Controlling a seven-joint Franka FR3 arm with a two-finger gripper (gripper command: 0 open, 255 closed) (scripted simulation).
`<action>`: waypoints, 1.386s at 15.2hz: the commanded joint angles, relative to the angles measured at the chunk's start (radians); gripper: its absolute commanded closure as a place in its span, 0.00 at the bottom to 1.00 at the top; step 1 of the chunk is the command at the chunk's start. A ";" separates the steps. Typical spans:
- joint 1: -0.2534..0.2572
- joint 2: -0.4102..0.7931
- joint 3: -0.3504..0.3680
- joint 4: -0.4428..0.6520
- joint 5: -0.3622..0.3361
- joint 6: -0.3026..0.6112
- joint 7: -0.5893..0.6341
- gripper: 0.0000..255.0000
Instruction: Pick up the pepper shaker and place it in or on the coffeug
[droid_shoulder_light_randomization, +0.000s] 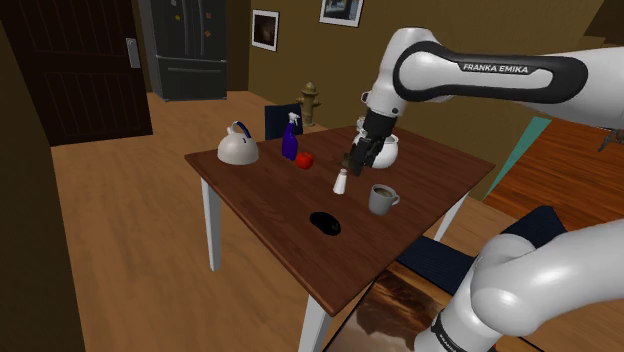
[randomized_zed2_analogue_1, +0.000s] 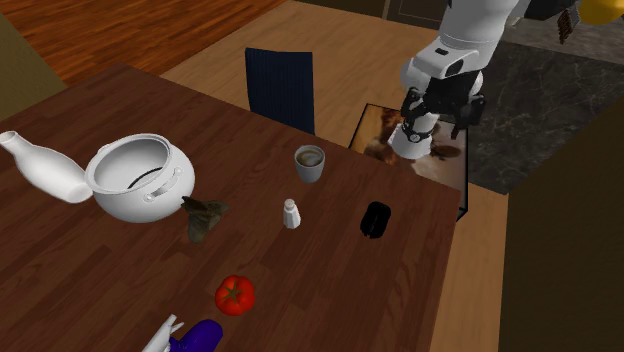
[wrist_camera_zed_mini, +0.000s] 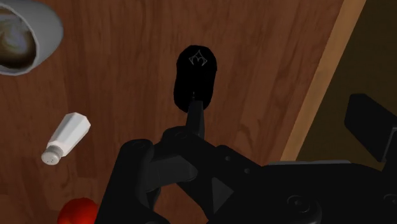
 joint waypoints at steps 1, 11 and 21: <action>-0.013 0.061 -0.029 0.018 -0.009 0.035 -0.029 0.00; -0.064 0.381 -0.160 0.182 -0.001 0.148 -0.168 0.00; -0.137 0.743 -0.248 0.459 0.092 0.174 -0.314 0.00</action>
